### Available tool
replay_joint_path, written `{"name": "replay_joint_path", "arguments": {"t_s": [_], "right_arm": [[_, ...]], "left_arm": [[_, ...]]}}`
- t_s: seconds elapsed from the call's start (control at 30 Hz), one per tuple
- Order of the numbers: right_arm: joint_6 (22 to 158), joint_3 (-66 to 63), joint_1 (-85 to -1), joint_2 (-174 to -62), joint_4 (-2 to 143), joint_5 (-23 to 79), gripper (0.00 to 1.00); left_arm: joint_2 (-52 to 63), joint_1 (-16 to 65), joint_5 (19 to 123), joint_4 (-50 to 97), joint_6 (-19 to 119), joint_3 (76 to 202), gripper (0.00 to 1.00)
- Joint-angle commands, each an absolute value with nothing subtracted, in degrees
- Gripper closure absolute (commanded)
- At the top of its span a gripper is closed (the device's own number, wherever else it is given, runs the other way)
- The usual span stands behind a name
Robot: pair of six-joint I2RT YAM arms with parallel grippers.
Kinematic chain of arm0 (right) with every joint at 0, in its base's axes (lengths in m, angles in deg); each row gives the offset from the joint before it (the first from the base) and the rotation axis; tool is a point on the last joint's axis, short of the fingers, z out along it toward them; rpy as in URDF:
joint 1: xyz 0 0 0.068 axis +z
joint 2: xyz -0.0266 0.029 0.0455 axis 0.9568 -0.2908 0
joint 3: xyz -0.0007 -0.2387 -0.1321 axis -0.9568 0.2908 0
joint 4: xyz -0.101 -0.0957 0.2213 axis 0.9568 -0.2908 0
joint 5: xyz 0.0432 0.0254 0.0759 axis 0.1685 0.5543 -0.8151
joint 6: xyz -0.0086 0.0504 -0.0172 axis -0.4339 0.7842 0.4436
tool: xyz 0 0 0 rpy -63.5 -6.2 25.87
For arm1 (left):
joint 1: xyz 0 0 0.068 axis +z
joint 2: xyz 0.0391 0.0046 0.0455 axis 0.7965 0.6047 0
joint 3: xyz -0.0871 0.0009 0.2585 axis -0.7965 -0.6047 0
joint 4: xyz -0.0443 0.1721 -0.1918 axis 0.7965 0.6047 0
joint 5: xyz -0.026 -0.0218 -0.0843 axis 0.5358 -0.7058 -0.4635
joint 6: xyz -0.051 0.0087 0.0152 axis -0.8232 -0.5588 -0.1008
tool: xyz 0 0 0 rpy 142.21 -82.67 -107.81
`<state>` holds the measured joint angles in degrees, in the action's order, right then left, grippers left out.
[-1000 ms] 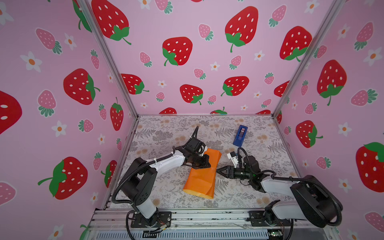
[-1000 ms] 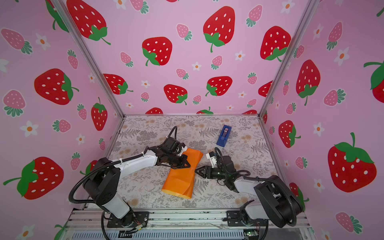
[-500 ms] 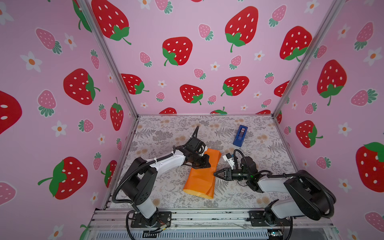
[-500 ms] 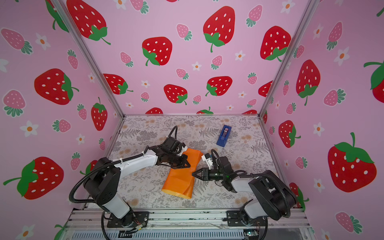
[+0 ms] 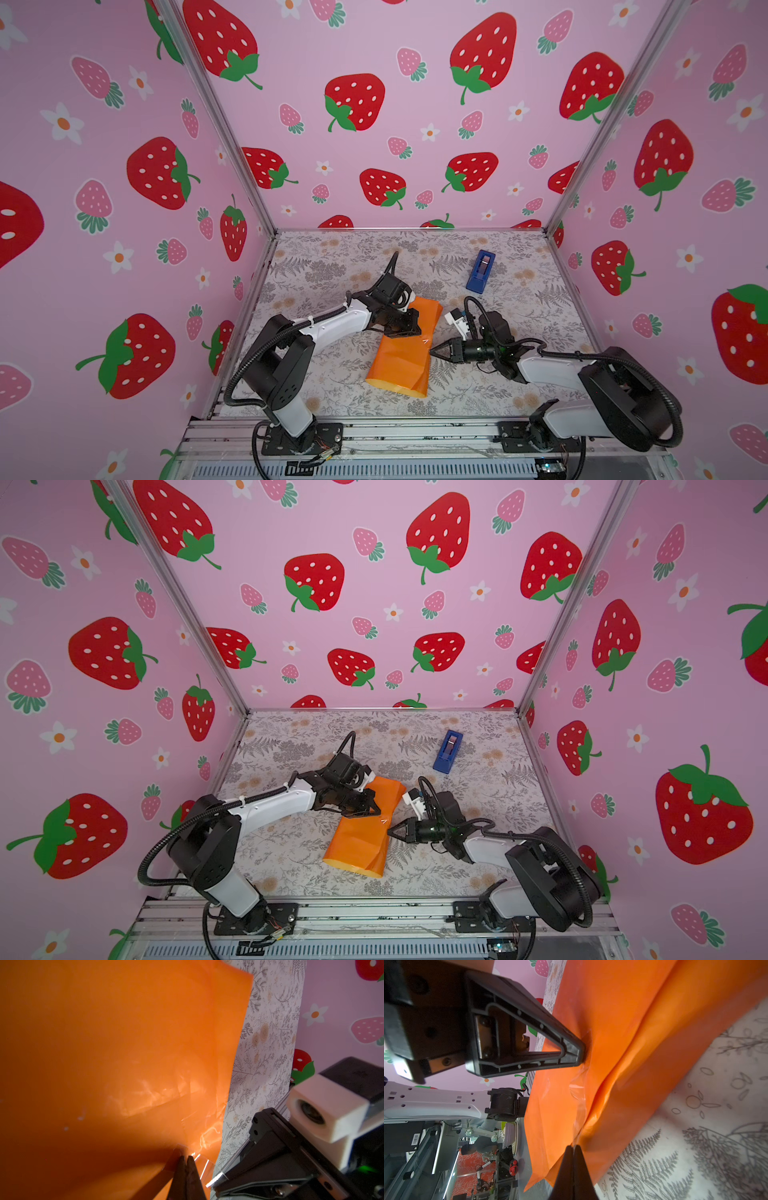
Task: Wrap a gift box in wrapping paper
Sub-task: Stick the wrapping paper to the gift box.
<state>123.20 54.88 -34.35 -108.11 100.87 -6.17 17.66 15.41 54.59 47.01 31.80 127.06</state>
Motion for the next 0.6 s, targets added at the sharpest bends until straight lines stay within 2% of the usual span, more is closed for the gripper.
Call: {"name": "replay_joint_path", "arguments": {"t_s": [0.0, 0.23, 0.57], "right_arm": [[120.8, 53.0, -34.0, -105.5, 94.4, -4.4, 1.0], [119.5, 51.7, -34.0, -107.2, 88.1, -2.6, 1.0], [121.6, 50.9, -33.4, -115.3, 93.0, -4.1, 1.0]], "left_arm": [[21.1, 15.8, 61.8, 58.3, 33.0, 125.4, 1.0], [21.3, 16.5, 61.9, 58.8, 33.5, 125.2, 1.0], [21.3, 16.7, 61.8, 59.0, 33.5, 125.1, 1.0]]}}
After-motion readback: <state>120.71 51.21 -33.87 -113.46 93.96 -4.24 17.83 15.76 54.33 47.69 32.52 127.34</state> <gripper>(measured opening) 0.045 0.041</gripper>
